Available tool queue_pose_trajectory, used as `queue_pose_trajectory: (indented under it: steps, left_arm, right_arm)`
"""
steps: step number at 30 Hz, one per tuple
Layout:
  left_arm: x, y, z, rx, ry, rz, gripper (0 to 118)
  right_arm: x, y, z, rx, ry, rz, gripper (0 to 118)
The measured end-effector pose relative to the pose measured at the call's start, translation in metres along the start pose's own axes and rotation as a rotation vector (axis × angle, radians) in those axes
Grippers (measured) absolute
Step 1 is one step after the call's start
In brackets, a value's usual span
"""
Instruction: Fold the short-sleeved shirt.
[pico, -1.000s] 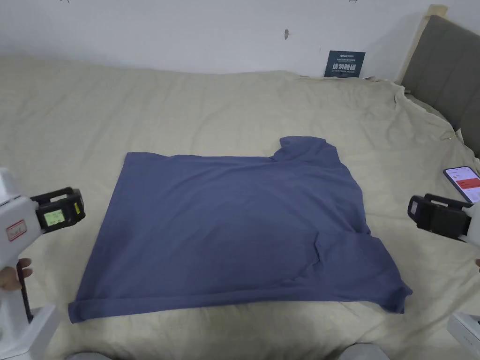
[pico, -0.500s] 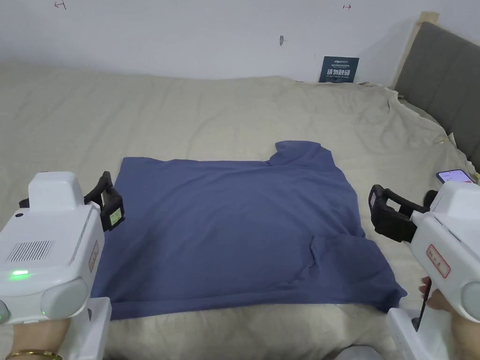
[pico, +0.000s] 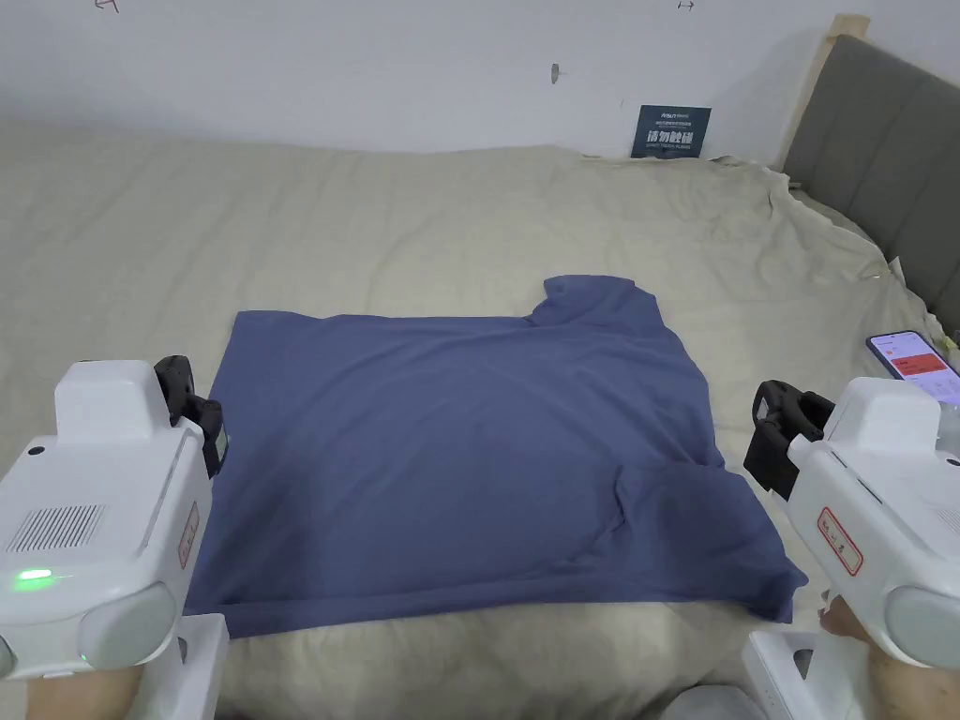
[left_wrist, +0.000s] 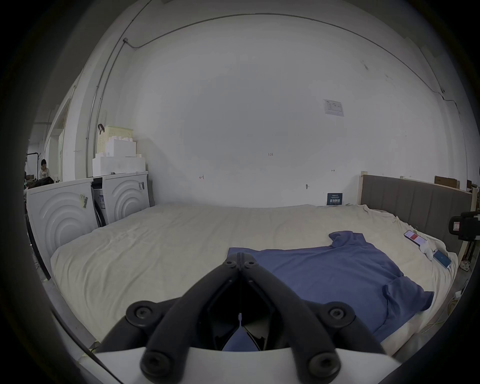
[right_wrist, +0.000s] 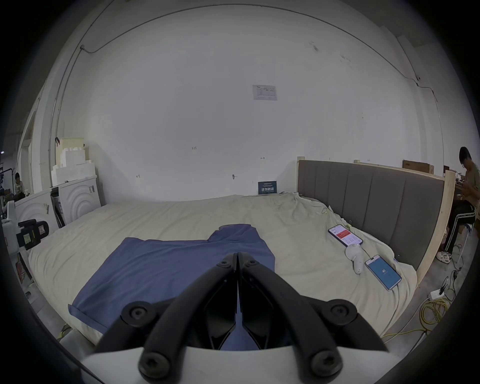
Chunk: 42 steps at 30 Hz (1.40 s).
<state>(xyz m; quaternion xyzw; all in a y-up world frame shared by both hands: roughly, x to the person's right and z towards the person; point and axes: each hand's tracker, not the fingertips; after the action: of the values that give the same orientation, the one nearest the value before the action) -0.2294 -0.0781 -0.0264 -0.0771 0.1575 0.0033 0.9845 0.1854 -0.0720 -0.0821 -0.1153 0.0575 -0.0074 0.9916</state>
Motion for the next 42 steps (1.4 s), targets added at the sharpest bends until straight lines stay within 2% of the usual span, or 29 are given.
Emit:
queue_pose_trajectory:
  steps: [8, 14, 15, 17, 19, 20, 23, 26, 28, 32, 34, 36, 37, 40, 42]
  left_arm:
    - [0.004, -0.004, -0.001, -0.015, -0.016, -0.004, 0]
    - [0.008, -0.003, -0.003, -0.021, -0.025, 0.005, 0]
    - [0.009, -0.004, -0.004, -0.023, -0.027, 0.006, 0]
    - [0.01, -0.005, -0.003, -0.025, -0.032, 0.003, 0]
    - [0.013, -0.006, -0.004, -0.026, -0.033, 0.001, 0]
    - [0.013, -0.007, -0.003, -0.029, -0.036, 0.002, 0]
    - [0.015, -0.01, -0.004, -0.037, -0.04, 0.003, 0]
    - [0.016, -0.014, -0.004, -0.049, -0.042, 0.001, 0]
    - [0.016, -0.017, -0.005, -0.055, -0.042, 0.0, 0]
    - [0.016, -0.021, -0.007, -0.08, -0.042, 0.001, 0]
    - [0.017, -0.024, -0.008, -0.094, -0.043, -0.003, 0]
    - [0.016, -0.026, -0.008, -0.105, -0.044, -0.006, 0]
    - [0.016, -0.027, -0.009, -0.112, -0.045, -0.007, 0]
    - [0.014, -0.03, -0.01, -0.132, -0.042, -0.002, 0]
    - [0.013, -0.032, -0.011, -0.145, -0.039, 0.008, 0]
  right_arm:
    - [0.011, 0.0, -0.011, -0.068, -0.012, 0.011, 0]
    - [0.041, -0.009, -0.044, -0.302, 0.004, -0.002, 3]
    - [0.045, -0.014, -0.048, -0.325, -0.007, 0.004, 10]
    - [0.052, -0.021, -0.056, -0.417, -0.035, 0.0, 39]
    - [0.064, -0.034, -0.064, -0.478, -0.019, -0.046, 51]
    - [0.069, -0.041, -0.067, -0.508, -0.017, -0.07, 69]
    - [0.079, -0.058, -0.069, -0.56, -0.051, -0.107, 80]
    - [0.089, -0.079, -0.073, -0.635, -0.085, -0.135, 104]
    - [0.093, -0.093, -0.074, -0.674, -0.084, -0.132, 108]
    - [0.088, -0.113, -0.075, -0.707, -0.088, -0.105, 107]
    - [0.085, -0.119, -0.077, -0.716, -0.097, -0.096, 97]
    - [0.083, -0.122, -0.078, -0.707, -0.093, -0.102, 54]
    - [0.082, -0.123, -0.079, -0.703, -0.092, -0.102, 36]
    - [0.077, -0.126, -0.082, -0.702, -0.07, -0.105, 7]
    - [0.076, -0.125, -0.082, -0.688, -0.064, -0.108, 5]
